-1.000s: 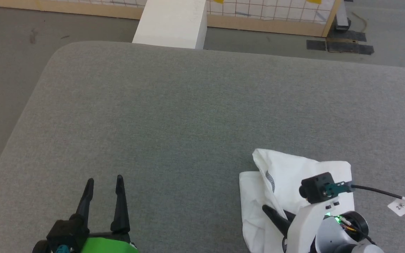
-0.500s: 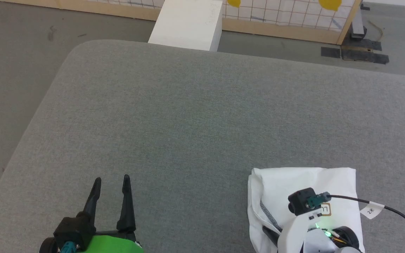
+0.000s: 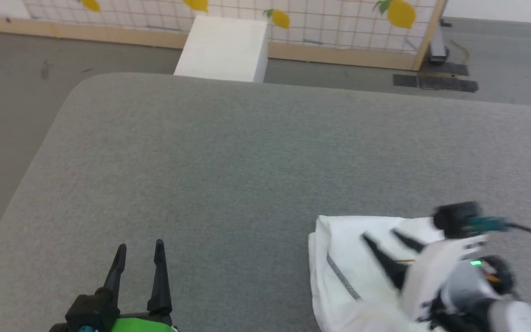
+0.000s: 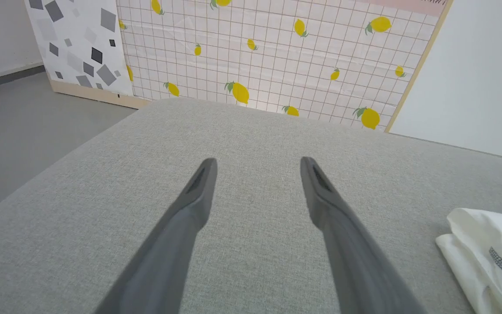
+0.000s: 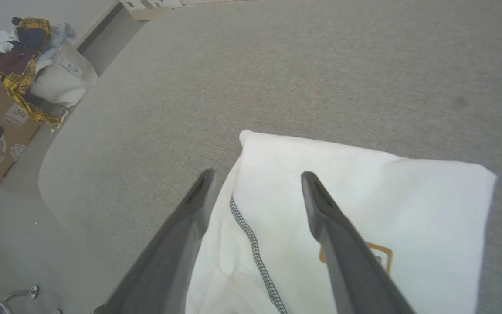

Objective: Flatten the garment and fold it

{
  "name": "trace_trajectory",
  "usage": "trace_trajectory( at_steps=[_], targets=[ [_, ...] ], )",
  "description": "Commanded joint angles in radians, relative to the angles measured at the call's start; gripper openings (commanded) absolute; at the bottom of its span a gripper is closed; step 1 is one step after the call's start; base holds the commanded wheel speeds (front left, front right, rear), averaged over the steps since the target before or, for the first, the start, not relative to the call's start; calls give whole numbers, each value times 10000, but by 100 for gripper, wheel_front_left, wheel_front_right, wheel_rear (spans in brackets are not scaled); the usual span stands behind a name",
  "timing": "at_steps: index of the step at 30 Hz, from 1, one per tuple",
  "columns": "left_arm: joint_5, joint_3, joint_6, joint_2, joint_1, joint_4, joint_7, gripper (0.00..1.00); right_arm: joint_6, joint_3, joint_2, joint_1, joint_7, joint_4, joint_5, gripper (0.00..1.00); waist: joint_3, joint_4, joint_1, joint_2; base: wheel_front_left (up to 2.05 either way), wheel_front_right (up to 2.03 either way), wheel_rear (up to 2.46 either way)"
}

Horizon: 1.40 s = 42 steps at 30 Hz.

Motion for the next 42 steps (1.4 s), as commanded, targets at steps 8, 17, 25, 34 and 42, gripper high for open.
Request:
trace_trajectory(
  at_steps=[8,17,25,34,42],
  targets=[
    [88,132,48,90,163,-258,-47,100,-15,-2077,-29,1157,-464,-786,-537,100,-42,-759,0,0,0,0,0],
    [243,53,52,288,-142,-527,105,100,-15,-2204,-18,1044,-888,992,-292,100,521,-546,0,0,0,0,0],
    [295,73,130,427,-307,-718,271,100,-15,-2005,-16,437,-637,2391,-166,100,805,-269,0,0,0,0,0],
    [254,75,226,457,-251,-723,287,100,-15,-2171,-15,297,-907,2727,-28,0,514,-421,0,0,0,0,0],
    [378,-101,224,506,-418,-936,337,100,-15,-1767,-555,-500,-824,1737,-392,0,824,-1173,0,0,0,0,0]
  ],
)
